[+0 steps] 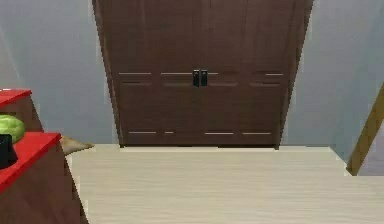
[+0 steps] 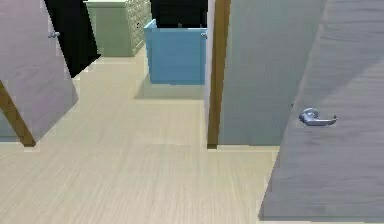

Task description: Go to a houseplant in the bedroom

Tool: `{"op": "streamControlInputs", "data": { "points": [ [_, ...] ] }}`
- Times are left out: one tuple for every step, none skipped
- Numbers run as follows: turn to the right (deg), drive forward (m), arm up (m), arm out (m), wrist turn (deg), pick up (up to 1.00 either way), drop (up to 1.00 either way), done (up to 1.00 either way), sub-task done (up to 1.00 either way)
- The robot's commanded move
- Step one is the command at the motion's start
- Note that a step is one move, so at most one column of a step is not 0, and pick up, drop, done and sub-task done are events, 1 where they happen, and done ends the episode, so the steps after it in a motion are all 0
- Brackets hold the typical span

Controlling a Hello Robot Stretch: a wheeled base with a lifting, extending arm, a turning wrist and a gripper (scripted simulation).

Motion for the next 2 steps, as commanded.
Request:
{"op": "streamControlInputs", "data": {
  "points": [
    [45.0,0.0,0.0,0.0,0.0,0.0,0.0,0.0,0.0],
    [24.0,0.0,0.0,0.0,0.0,0.0,0.0,0.0,0.0]
  ]
}}
